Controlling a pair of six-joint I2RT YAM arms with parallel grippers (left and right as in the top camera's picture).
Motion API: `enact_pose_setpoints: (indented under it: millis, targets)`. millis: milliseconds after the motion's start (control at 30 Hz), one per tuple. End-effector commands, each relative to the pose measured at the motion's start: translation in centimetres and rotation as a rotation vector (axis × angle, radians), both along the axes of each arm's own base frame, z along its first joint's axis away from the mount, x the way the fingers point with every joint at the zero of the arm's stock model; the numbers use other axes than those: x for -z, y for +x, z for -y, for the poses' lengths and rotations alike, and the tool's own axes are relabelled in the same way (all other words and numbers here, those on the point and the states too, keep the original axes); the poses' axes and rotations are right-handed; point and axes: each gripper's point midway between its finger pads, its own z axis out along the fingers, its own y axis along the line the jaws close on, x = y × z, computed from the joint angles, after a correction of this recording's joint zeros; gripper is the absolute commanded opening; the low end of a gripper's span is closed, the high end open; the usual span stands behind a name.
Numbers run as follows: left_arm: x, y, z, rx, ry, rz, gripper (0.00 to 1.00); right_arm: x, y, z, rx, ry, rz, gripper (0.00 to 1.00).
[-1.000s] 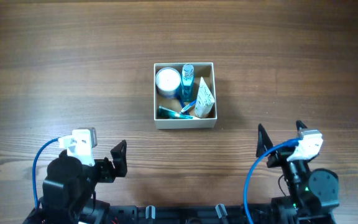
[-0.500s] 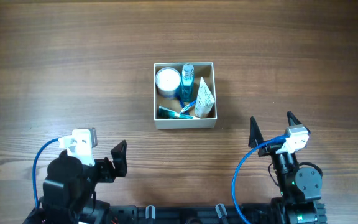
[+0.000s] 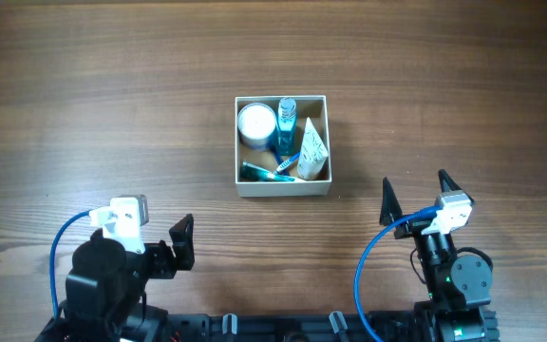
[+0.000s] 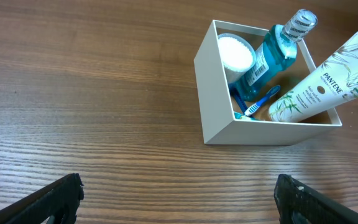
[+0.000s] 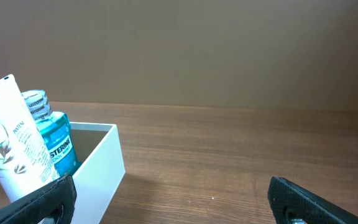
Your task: Pack container
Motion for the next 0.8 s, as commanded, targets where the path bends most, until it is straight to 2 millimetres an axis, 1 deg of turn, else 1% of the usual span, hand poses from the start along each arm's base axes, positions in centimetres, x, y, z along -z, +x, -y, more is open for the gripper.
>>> enact_pose_setpoints:
  millis: [0, 133, 200, 300, 433, 500, 533, 600, 667, 733, 767]
  targets:
    - [0.1, 0.0, 0.1, 0.004, 0.000, 0.001, 1.00, 0.0, 0.0, -0.3, -0.018, -0.009, 0.001, 1.00]
    - [0.2, -0.1, -0.1, -0.001, 0.011, 0.000, 1.00, 0.0, 0.0, -0.3, -0.018, -0.009, 0.001, 1.00]
    - [0.6, -0.2, -1.3, -0.046, 0.062, -0.012, 1.00, 0.0, 0.0, -0.3, -0.018, -0.009, 0.001, 1.00]
    - [1.2, -0.5, -1.9, -0.082, 0.036, -0.026, 1.00, 0.0, 0.0, -0.3, -0.018, -0.009, 0.001, 1.00]
    - [3.0, -0.9, -3.4, -0.173, 0.008, -0.010, 1.00, 0.0, 0.0, -0.3, -0.018, -0.009, 0.001, 1.00]
    - [3.8, -0.4, -4.3, -0.221, 0.008, 0.034, 1.00, 0.0, 0.0, -0.3, -0.018, -0.009, 0.001, 1.00]
    - [4.0, 0.8, -5.2, -0.270, 0.018, 0.119, 1.00, 0.0, 0.0, -0.3, -0.018, -0.009, 0.001, 1.00]
    - [3.4, 2.6, -6.0, -0.310, 0.019, 0.237, 1.00, 0.0, 0.0, -0.3, -0.018, -0.009, 0.001, 1.00]
    - [2.3, 4.6, -6.5, -0.335, 0.007, 0.389, 1.00, 0.0, 0.0, -0.3, -0.018, -0.009, 0.001, 1.00]
    - [1.3, 5.9, -6.6, -0.343, -0.008, 0.511, 1.00, 0.0, 0.0, -0.3, -0.018, -0.009, 0.001, 1.00]
    - [0.4, 6.7, -6.7, -0.349, -0.026, 0.634, 1.00, 0.0, 0.0, -0.3, -0.018, -0.009, 0.001, 1.00]
